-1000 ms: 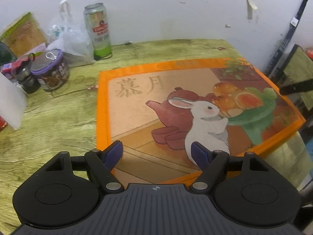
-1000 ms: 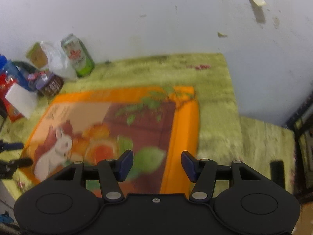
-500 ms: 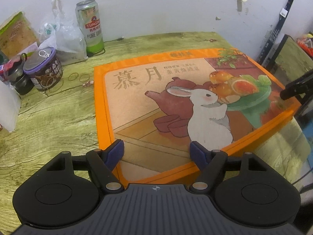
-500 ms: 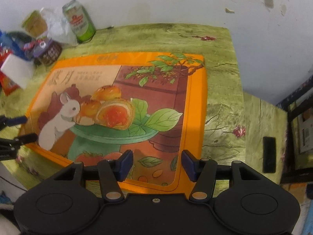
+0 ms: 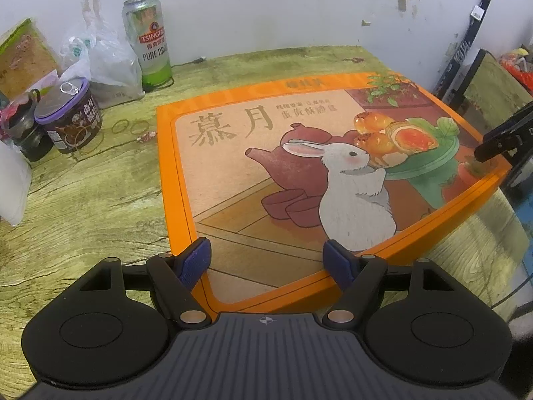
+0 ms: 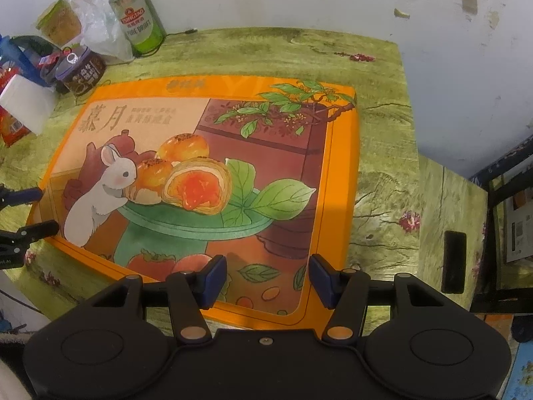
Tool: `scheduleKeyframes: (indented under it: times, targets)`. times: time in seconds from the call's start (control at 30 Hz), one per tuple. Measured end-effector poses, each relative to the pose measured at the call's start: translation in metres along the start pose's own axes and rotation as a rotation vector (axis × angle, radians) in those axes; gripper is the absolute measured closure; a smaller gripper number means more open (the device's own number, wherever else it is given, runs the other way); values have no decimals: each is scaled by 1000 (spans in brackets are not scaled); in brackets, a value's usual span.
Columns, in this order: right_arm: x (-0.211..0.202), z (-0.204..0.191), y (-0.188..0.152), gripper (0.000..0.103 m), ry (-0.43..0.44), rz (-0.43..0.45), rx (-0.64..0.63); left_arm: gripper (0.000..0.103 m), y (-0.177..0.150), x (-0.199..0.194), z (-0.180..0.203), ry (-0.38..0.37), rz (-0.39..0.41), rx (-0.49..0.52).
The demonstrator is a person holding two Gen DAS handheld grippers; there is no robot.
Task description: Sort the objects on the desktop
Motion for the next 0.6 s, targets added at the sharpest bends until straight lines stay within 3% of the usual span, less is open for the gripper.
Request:
scheduleKeyframes:
  times: [0.2,0.6]
  targets:
    - [7,0,-1,49,18,-48,-1,27,-4,7,4,15,-30,12]
    - [15,-1,-4,49,14,-20,10,20,-10,11,6,18,2,46]
Point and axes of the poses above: each gripper's, at about its wrist camera, not at the fingertips, and x roughly the way its jaws point, z to its right, y to its top, the point moved 2 cm from there along x, roughly the way its jaws point, and after that the axes turned 11 degrees about -y, right-handed, at the moved point
